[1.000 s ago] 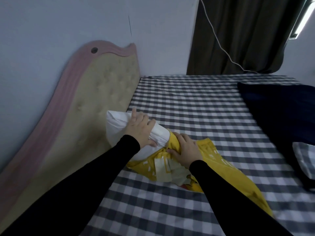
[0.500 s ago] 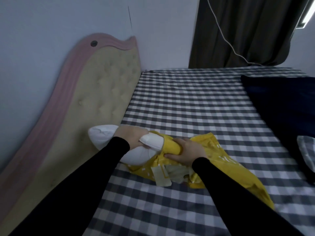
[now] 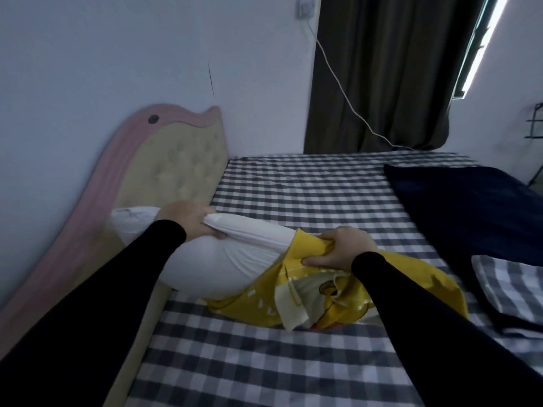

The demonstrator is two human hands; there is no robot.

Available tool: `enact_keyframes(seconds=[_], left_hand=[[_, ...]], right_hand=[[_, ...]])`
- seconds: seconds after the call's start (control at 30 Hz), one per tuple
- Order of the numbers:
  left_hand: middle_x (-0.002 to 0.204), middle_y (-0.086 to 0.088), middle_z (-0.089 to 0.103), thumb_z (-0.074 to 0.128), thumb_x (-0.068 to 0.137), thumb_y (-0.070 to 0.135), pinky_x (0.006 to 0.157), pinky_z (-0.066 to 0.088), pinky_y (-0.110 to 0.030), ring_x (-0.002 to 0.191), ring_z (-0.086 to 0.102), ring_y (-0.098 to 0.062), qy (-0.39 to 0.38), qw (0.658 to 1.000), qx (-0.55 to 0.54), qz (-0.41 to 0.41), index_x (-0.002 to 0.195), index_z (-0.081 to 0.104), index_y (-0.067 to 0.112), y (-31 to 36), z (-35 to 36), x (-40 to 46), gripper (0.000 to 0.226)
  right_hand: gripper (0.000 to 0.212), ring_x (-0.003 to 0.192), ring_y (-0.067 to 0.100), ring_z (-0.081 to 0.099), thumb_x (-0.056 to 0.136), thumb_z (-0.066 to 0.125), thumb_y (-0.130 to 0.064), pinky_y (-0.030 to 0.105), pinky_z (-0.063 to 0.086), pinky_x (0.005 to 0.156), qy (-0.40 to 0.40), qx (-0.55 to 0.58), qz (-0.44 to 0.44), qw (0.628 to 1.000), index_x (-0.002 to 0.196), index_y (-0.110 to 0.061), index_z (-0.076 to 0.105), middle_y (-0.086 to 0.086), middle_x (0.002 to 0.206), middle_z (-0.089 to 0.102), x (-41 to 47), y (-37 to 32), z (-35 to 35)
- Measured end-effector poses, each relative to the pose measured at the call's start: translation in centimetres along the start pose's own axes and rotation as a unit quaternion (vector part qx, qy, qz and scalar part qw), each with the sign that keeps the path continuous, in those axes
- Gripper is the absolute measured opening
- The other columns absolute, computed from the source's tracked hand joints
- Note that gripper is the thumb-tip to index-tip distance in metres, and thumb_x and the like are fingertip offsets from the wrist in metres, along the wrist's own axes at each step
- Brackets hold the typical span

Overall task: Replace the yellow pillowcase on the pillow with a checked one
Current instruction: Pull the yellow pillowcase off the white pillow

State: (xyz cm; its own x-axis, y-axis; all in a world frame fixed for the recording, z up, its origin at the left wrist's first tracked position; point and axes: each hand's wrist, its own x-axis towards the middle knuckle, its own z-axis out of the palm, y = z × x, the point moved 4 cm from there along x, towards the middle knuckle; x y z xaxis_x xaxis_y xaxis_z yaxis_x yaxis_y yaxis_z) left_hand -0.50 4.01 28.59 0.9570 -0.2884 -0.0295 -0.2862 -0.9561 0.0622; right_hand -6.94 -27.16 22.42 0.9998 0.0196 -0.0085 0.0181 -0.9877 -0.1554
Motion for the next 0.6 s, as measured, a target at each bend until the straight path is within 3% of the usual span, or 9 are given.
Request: enact_keyframes(seconds=[0.1, 0.23, 0.33, 0.43, 0.5, 0.6], left_hand=[[0.088, 0.012, 0.064, 0.075, 0.066, 0.06, 0.073, 0.042, -0.028, 0.086, 0.057, -0.014, -0.07, 0.994, -0.086, -0.009, 0.088, 0.068, 0.034, 0.6, 3.4, -0.3, 0.035], [0.108, 0.014, 0.065, 0.076, 0.065, 0.058, 0.094, 0.047, -0.033, 0.1, 0.059, -0.013, -0.129, 0.983, -0.132, 0.001, 0.106, 0.069, 0.035, 1.8, 6.8, -0.1, 0.047], [0.113, 0.011, 0.062, 0.067, 0.065, 0.072, 0.092, 0.044, -0.031, 0.101, 0.056, -0.012, -0.151, 0.986, -0.056, 0.032, 0.11, 0.066, 0.033, 3.4, 8.7, 0.5, 0.059], [0.131, 0.011, 0.05, 0.058, 0.062, 0.082, 0.103, 0.033, -0.037, 0.12, 0.046, -0.013, -0.161, 0.983, 0.003, 0.084, 0.127, 0.054, 0.036, 6.8, 11.4, 0.3, 0.08], [0.133, 0.013, 0.052, 0.058, 0.055, 0.085, 0.102, 0.034, -0.037, 0.12, 0.049, -0.013, -0.17, 0.98, -0.034, 0.101, 0.13, 0.048, 0.038, 9.4, 13.2, -0.3, 0.089], [0.118, 0.015, 0.061, 0.061, 0.046, 0.086, 0.09, 0.044, -0.033, 0.105, 0.057, -0.012, -0.189, 0.973, -0.099, 0.083, 0.124, 0.051, 0.043, 11.2, 14.7, -0.5, 0.089]], right_hand=[[0.084, 0.079, 0.009, 0.06, 0.044, 0.045, -0.098, 0.03, 0.054, 0.069, -0.058, -0.051, -0.024, 0.997, 0.1, -0.039, 0.067, -0.012, 0.083, 0.066, -0.3, 0.2, 0.3], [0.086, 0.08, 0.01, 0.059, 0.043, 0.046, -0.098, 0.03, 0.054, 0.071, -0.114, -0.098, -0.037, 0.988, 0.099, -0.035, 0.066, -0.011, 0.084, 0.064, -0.3, 0.4, 0.6], [0.091, 0.097, 0.014, 0.06, 0.046, 0.052, -0.094, 0.031, 0.052, 0.081, -0.16, -0.086, -0.019, 0.983, 0.114, -0.034, 0.062, -0.009, 0.106, 0.064, -0.3, 0.9, 2.8], [0.091, 0.107, 0.015, 0.056, 0.051, 0.059, -0.088, 0.031, 0.047, 0.087, -0.201, -0.025, -0.004, 0.979, 0.124, -0.034, 0.056, -0.009, 0.118, 0.061, -1.6, 1.1, 6.4], [0.093, 0.112, 0.015, 0.054, 0.049, 0.059, -0.089, 0.032, 0.045, 0.093, -0.199, 0.012, 0.003, 0.98, 0.126, -0.037, 0.053, -0.011, 0.123, 0.058, -1.8, 1.1, 7.5], [0.089, 0.113, 0.016, 0.053, 0.053, 0.057, -0.088, 0.032, 0.043, 0.094, -0.236, 0.076, 0.033, 0.968, 0.124, -0.035, 0.056, -0.007, 0.126, 0.057, -1.4, 1.4, 7.9]])
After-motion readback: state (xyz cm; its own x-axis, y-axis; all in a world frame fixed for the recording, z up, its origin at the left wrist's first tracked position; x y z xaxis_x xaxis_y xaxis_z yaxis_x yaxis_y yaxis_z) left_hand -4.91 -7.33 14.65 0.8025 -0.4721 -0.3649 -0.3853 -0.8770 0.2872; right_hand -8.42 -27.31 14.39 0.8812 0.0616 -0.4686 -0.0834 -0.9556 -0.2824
